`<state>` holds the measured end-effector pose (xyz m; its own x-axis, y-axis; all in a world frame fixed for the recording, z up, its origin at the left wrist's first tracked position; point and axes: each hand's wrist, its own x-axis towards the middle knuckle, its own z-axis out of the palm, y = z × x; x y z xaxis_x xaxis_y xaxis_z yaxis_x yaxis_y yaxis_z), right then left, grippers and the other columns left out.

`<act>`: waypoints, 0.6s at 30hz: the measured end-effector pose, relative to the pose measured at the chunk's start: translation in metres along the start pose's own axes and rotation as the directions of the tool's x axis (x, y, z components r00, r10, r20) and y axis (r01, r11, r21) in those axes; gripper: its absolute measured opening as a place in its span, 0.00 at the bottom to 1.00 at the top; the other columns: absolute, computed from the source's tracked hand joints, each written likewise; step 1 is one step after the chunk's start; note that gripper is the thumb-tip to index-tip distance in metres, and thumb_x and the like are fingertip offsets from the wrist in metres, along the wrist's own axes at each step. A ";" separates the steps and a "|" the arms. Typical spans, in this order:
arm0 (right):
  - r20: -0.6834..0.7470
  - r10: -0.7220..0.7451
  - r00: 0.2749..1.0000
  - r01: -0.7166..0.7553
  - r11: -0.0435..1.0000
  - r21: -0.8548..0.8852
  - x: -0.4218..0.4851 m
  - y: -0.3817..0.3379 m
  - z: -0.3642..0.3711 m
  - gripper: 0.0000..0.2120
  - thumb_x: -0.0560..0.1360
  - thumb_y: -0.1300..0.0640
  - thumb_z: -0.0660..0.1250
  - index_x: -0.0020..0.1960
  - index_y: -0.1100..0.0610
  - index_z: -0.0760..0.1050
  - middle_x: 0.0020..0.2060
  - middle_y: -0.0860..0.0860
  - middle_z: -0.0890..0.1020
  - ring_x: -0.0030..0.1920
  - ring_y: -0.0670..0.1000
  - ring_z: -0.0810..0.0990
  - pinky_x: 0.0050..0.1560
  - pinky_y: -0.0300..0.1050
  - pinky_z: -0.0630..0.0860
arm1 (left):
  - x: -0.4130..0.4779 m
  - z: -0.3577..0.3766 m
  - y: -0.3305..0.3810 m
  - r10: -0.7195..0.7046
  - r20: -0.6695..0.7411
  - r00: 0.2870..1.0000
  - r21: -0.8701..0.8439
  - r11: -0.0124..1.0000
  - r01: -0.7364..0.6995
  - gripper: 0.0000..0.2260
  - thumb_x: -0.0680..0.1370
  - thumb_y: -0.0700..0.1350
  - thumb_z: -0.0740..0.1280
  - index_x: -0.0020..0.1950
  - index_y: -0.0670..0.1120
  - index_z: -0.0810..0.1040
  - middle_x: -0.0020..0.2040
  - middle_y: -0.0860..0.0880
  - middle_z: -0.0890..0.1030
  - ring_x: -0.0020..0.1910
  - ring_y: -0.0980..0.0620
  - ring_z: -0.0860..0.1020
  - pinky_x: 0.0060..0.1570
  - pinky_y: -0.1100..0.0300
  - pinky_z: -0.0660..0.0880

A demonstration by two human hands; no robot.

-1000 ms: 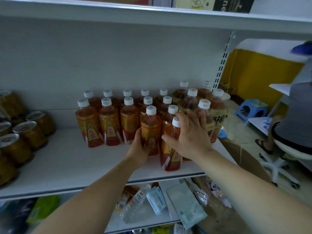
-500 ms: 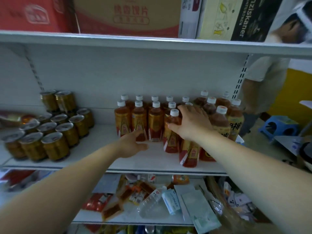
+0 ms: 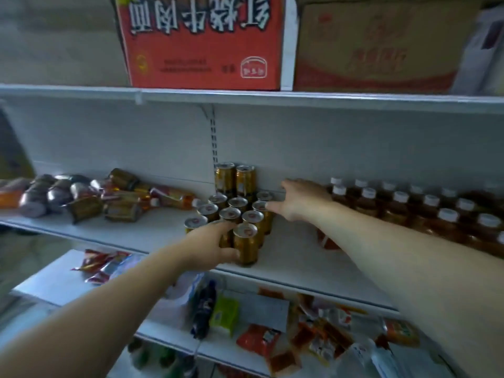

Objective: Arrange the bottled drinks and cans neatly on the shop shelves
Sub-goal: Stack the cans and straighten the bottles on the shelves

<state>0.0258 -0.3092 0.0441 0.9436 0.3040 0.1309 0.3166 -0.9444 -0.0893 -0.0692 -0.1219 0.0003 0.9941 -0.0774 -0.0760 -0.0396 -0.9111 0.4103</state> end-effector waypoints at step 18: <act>0.082 -0.232 0.969 0.219 0.965 0.146 0.152 -0.283 0.081 0.31 0.72 0.33 0.61 0.68 0.50 0.68 0.65 0.53 0.75 0.61 0.57 0.75 0.59 0.51 0.73 | 0.001 -0.102 -0.284 -0.301 -0.032 0.953 0.067 0.951 0.302 0.33 0.76 0.56 0.66 0.77 0.51 0.56 0.76 0.50 0.60 0.71 0.50 0.65 0.67 0.58 0.62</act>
<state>0.0871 0.0142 0.0094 0.8491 0.5239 0.0669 0.5258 -0.8264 -0.2015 -0.0466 0.1785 -0.0235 0.9627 0.2133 -0.1665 0.2561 -0.9170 0.3059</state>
